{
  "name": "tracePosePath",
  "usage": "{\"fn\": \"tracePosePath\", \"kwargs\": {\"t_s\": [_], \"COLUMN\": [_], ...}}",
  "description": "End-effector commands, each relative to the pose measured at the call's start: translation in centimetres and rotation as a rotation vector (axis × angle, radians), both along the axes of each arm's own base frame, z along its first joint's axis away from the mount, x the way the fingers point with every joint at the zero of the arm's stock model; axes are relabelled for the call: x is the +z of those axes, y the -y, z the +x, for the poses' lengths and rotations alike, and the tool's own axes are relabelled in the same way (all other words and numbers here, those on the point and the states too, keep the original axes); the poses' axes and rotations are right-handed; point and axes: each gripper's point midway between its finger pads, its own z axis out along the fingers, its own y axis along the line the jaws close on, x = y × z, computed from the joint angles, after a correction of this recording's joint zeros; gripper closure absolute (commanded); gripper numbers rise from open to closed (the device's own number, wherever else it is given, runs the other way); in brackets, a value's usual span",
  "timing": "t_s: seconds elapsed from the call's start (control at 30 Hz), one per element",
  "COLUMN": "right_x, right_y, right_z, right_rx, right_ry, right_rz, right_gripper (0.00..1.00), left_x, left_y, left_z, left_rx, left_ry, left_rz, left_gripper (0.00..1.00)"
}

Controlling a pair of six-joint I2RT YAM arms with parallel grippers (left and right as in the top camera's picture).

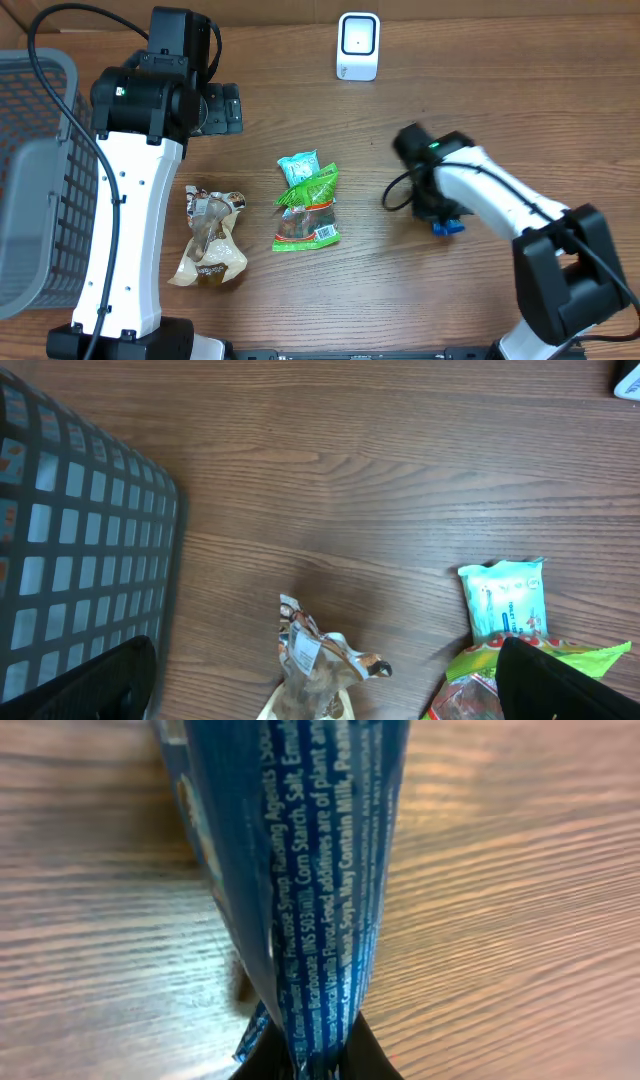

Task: Scan the item barcode
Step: 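Grasp the dark-blue bar packet by its end with the right gripper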

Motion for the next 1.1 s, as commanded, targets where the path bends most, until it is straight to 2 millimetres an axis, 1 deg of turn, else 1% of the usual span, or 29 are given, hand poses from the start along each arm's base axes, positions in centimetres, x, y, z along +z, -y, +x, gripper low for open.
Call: {"fn": "tracePosePath", "kwargs": {"t_s": [0.0,0.03,0.1,0.2,0.23,0.37,0.47,0.53,0.6,0.67,0.73,0.87,1.0,1.07], "right_x": [2.2,2.2,2.0,1.9,1.8,1.4,2.4,3.6,4.6,4.9,4.7,3.4,1.8,0.9], "right_y": [0.4,0.0,-0.8,-1.8,-2.3,-3.9,-4.3,-4.1,-3.4,-2.6,-2.0,-1.2,-0.9,-0.9], "right_z": [1.2,1.1,0.8,0.2,-0.1,-1.0,-0.5,0.3,1.2,1.9,2.3,2.5,1.9,1.5], "right_rx": [-0.001,0.014,0.045,0.077,0.085,0.081,0.039,-0.002,-0.033,-0.065,-0.055,0.0,0.029,0.025], "right_ry": [0.155,0.158,0.152,0.142,0.134,0.085,0.086,0.109,0.126,0.12,0.075,0.0,-0.022,-0.024], "right_rz": [-0.149,-0.162,-0.164,-0.156,-0.14,-0.054,0.025,0.089,0.164,0.241,0.341,0.532,0.684,0.725], "right_gripper": [0.89,0.87,0.78,0.51,0.46,0.45,0.45,0.45,0.38,0.38,0.37,0.37,0.36,0.36], "left_x": [1.3,1.3,1.3,1.3,1.3,1.3,1.3,1.3,1.3,1.3,1.3,1.3,1.3,1.3], "left_y": [-0.4,-0.4,-0.4,-0.4,-0.4,-0.4,-0.4,-0.4,-0.4,-0.4,-0.4,-0.4,-0.4,-0.4], "left_z": [-0.2,-0.2,-0.2,-0.2,-0.2,-0.2,-0.2,-0.2,-0.2,-0.2,-0.2,-0.2,-0.2,-0.2], "left_rx": [-0.003,-0.003,-0.003,-0.003,-0.003,-0.003,-0.003,-0.003,-0.003,-0.003,-0.003,-0.003,-0.003,-0.003], "left_ry": [0.037,0.037,0.037,0.037,0.037,0.037,0.037,0.037,0.037,0.037,0.037,0.037,0.037,0.037], "left_rz": [0.014,0.014,0.014,0.014,0.014,0.014,0.014,0.014,0.014,0.014,0.014,0.014,0.014,0.014], "left_gripper": [0.0,0.0,0.0,0.01,0.0,0.0,0.0,0.0,0.0,0.0,0.0,0.0,0.0,0.0]}}
